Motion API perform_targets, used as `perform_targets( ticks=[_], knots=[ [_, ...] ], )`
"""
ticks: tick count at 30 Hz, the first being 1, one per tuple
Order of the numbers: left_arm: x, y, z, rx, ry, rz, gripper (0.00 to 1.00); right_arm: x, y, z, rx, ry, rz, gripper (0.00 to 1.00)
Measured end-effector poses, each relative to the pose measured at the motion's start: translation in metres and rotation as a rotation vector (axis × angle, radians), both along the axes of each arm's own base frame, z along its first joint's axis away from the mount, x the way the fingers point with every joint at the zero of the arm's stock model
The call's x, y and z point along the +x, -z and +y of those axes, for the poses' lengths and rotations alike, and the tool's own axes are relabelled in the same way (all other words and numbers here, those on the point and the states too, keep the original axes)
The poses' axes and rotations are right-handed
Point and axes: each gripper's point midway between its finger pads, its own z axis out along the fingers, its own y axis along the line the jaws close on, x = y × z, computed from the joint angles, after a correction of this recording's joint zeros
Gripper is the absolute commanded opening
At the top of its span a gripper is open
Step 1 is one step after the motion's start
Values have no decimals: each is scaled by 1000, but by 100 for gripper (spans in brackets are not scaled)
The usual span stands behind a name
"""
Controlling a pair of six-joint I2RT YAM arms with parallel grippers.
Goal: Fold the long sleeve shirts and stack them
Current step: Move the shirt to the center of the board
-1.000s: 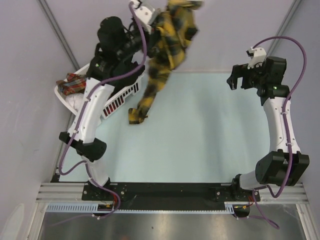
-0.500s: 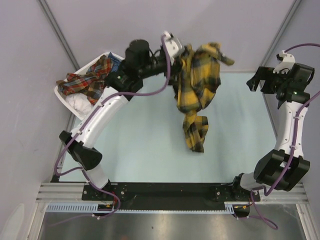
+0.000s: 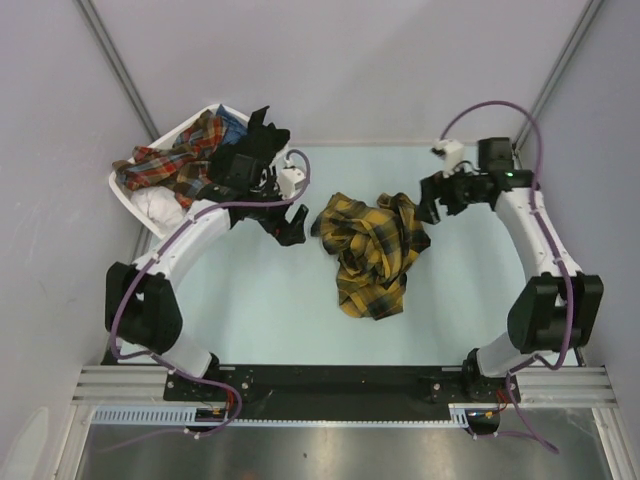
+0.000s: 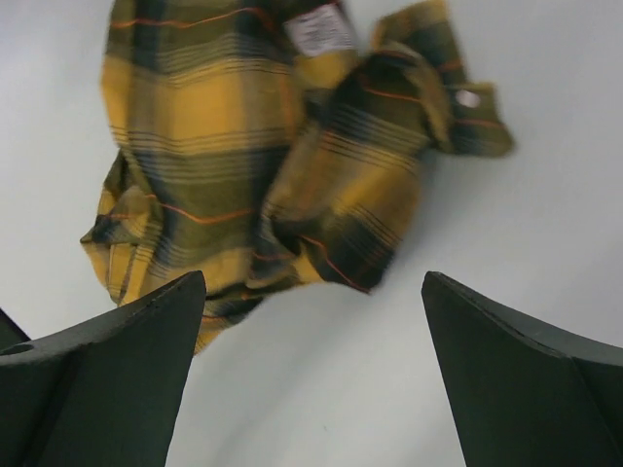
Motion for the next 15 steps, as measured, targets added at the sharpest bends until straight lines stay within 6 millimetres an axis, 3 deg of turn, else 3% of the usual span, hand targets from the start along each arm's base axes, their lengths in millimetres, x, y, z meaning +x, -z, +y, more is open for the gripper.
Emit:
perform_targets(
  ticks=[4, 9, 12, 13, 15],
  knots=[
    [-9, 0, 13, -52, -75, 44, 99, 6, 27, 68, -58, -194, 39, 97],
    [-2, 6, 46, -73, -206, 75, 99, 30, 45, 137, -149, -331, 4, 95],
    [0, 6, 58, -75, -250, 77, 99, 42, 59, 176, -218, -393, -28, 74],
    [-1, 4, 60, -78, -258, 73, 99, 44, 66, 186, -241, -411, -29, 56],
    [-1, 1, 62, -81, -263, 64, 99, 47, 83, 203, -293, -438, -25, 37]
  ],
)
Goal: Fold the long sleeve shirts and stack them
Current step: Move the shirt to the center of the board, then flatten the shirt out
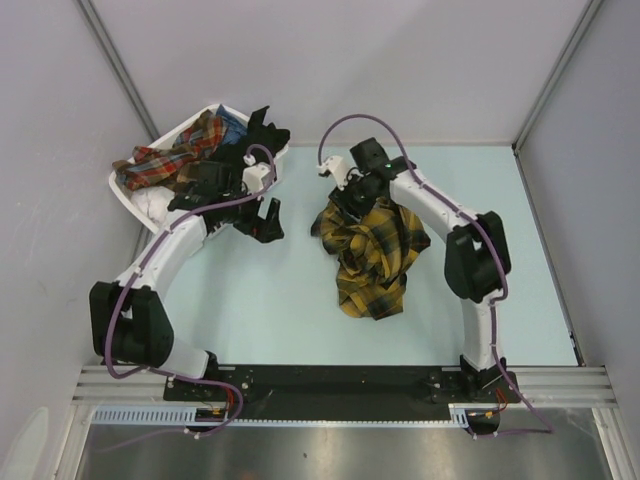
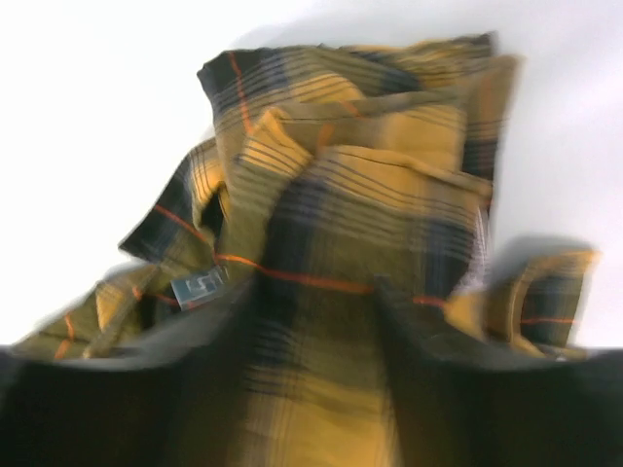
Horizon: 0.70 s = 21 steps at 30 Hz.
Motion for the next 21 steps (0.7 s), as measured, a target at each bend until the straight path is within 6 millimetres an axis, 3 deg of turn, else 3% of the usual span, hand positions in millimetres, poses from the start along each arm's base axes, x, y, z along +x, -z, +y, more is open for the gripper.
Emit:
perform_targets(
  ticks=[1, 2, 5, 10, 14, 21],
  knots=[
    [0, -2, 0, 0, -2, -6, 99, 0, 7, 4, -21, -9, 9, 12],
    [0, -4, 1, 0, -2, -12, 99, 0, 14, 8, -40, -13, 25, 0],
    [-1, -6, 0, -2, -1, -19, 98, 7, 18, 9, -59, 3, 56, 0],
    [0, -1, -4, -13, 10, -15, 98, 21, -19, -9, 9, 54, 30, 0],
    [14, 18, -25, -10, 41, -15, 99, 24, -57, -46, 94, 131, 12, 0],
    [49, 69, -98, 3, 126, 30, 100, 1, -120, -133, 228, 314, -32, 0]
  ],
)
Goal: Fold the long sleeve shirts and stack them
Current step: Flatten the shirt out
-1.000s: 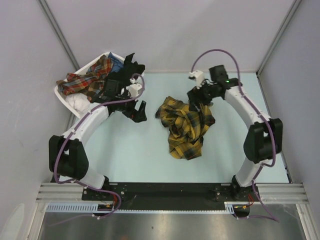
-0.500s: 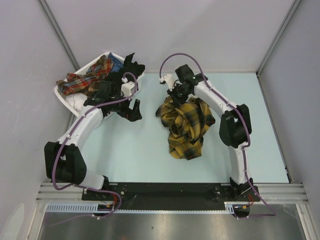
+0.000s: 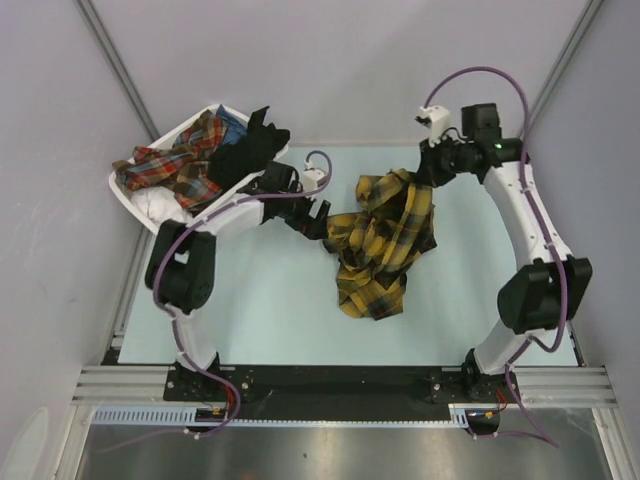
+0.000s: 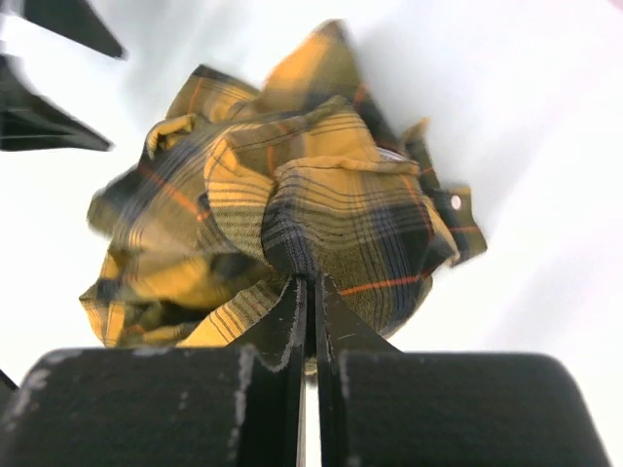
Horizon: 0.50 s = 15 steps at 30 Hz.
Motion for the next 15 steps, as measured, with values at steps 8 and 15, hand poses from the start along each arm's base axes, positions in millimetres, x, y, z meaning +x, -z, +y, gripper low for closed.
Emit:
perform_targets(
  ticks=[8, 15],
  knots=[
    [11, 42, -30, -74, 10, 113, 65, -49, 20, -56, 0, 148, 71, 0],
    [-1, 52, -47, -129, 50, 230, 0, -81, 70, -67, -39, 175, 211, 0]
  ],
)
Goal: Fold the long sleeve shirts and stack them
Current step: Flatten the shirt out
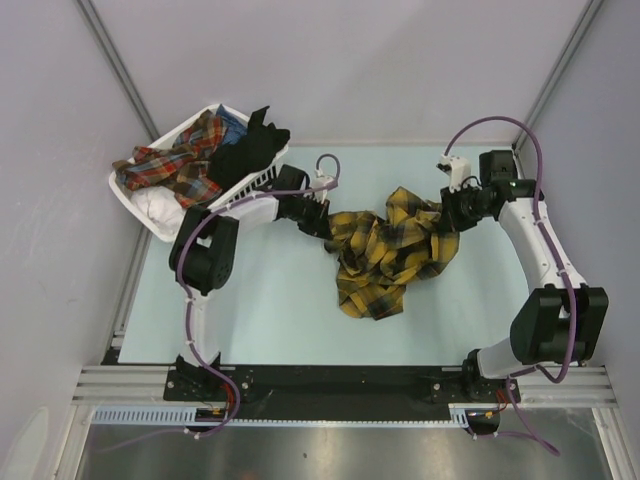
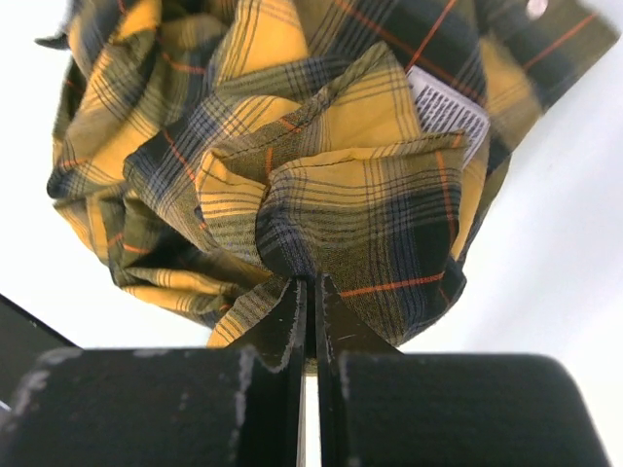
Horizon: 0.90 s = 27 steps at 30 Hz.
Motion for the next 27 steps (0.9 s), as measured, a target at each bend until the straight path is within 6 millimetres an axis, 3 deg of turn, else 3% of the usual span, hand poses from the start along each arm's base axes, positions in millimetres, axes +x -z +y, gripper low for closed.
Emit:
perform_targets(
  ticks=[3, 4, 5, 6, 7, 8, 9, 11, 12, 14, 16, 19, 22, 24, 27],
  knots=[
    [8, -24, 0, -35, -8, -1, 0, -11, 11, -8, -9, 4, 19, 0],
    [16, -40, 3, -51, -25, -17, 0, -16, 15, -9, -7, 4, 24, 6],
    [28, -63, 6, -72, -45, -53, 0, -20, 17, -10, -5, 5, 28, 17],
    [40, -91, 10, -94, -64, -103, 0, -22, 19, -9, 2, 3, 24, 56],
    [54, -126, 13, -121, -80, -170, 0, -24, 19, -5, 10, -5, 19, 75],
    [63, -157, 15, -144, -89, -233, 0, -24, 18, 1, 23, -14, 14, 91],
    [73, -197, 17, -172, -98, -313, 0, -21, 16, 9, 31, -39, -4, 99],
    [83, -289, 19, -248, -102, -509, 0, -15, 5, 24, 52, -77, -47, 100],
    [78, -334, 19, -286, -96, -603, 0, -10, -5, 30, 64, -92, -77, 100],
    [57, -406, 15, -348, -66, -761, 0, 8, -40, 33, 105, -90, -152, 100],
    [20, -462, 4, -407, -15, -891, 0, 34, -88, 27, 142, -64, -279, 100],
    [-30, -499, -20, -456, 63, -989, 0, 66, -182, 18, 208, -32, -540, 100],
    [-56, -501, -48, -460, 129, -1030, 0, 65, -246, 37, 302, -78, -710, 100],
    [-61, -489, -61, -456, 159, -1007, 0, 52, -268, 64, 359, -160, -770, 100],
    [-56, -467, -69, -439, 189, -961, 0, 35, -274, 98, 401, -288, -802, 100]
  ],
)
